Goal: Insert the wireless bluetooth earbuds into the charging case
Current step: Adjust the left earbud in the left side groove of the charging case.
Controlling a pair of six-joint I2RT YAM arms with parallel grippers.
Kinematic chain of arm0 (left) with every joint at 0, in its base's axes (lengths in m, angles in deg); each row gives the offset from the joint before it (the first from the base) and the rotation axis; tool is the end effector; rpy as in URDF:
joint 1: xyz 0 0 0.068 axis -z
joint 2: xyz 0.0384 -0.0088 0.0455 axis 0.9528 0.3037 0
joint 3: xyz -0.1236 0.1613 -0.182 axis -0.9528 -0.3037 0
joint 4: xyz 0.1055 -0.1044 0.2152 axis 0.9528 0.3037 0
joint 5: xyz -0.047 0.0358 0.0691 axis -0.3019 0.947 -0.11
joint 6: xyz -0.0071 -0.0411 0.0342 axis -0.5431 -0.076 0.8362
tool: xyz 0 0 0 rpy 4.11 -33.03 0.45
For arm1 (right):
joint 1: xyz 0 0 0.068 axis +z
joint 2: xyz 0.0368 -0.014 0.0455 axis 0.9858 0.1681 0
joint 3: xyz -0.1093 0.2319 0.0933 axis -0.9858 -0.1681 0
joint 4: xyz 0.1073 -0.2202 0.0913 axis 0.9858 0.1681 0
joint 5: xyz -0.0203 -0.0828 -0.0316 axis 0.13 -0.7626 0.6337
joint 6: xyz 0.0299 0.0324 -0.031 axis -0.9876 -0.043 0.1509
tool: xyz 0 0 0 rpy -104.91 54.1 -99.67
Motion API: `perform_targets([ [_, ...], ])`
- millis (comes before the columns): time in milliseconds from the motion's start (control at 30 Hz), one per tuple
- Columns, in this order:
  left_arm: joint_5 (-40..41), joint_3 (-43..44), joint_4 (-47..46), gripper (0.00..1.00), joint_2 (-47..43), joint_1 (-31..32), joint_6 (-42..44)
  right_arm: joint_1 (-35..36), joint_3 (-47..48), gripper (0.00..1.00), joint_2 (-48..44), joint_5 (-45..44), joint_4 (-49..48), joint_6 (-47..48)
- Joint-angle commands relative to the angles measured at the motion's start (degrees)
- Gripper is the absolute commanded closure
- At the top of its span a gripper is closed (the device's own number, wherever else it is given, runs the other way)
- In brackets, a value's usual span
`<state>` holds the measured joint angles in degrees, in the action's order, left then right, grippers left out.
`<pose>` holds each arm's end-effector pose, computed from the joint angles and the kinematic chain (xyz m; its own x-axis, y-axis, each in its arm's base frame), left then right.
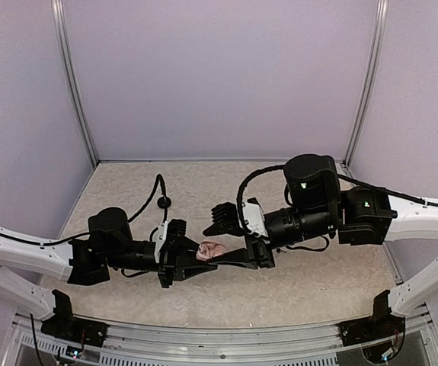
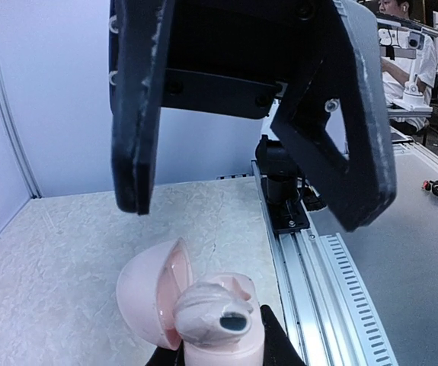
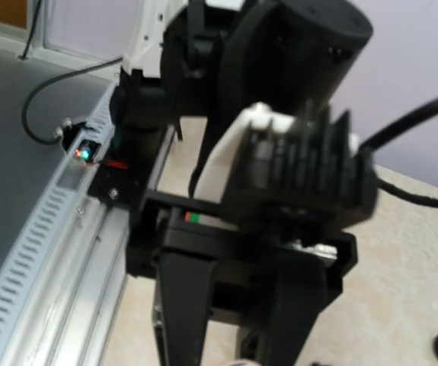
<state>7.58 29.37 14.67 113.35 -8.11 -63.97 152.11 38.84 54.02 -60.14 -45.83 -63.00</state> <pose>0.1007 -0.2431 0.2486 0.1244 0.0380 -0.9915 0.9922 0.0064 0.1248 0.0837 0.2908 0.3578 0.2748 -0.3056 -0.9116 -0.9612 -0.1120 -0.2522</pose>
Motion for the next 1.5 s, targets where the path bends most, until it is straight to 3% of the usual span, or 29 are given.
perform_targets([
  [0, 1.30, 1.91, 1.53, 0.91, -0.07, 0.10, 0.72, 0.68, 2.41, 0.53, 0.71, -4.72, 2.30, 0.69],
  [300, 5.25, 2.10, 2.49, 0.92, -0.05, 1.02, 2.35, 1.69, 4.92, 0.63, 3.39, -10.22, 4.89, 0.87],
  [900, 6.91, 1.49, 1.96, 0.93, -0.69, 1.01, 2.78, 2.74, 5.75, 0.79, 4.94, -12.96, 7.17, 1.28],
  [1467, 6.16, 0.53, -0.75, 0.93, -1.79, -0.44, 1.07, 3.12, 3.75, 0.81, 4.03, -10.49, 6.46, 1.44],
])
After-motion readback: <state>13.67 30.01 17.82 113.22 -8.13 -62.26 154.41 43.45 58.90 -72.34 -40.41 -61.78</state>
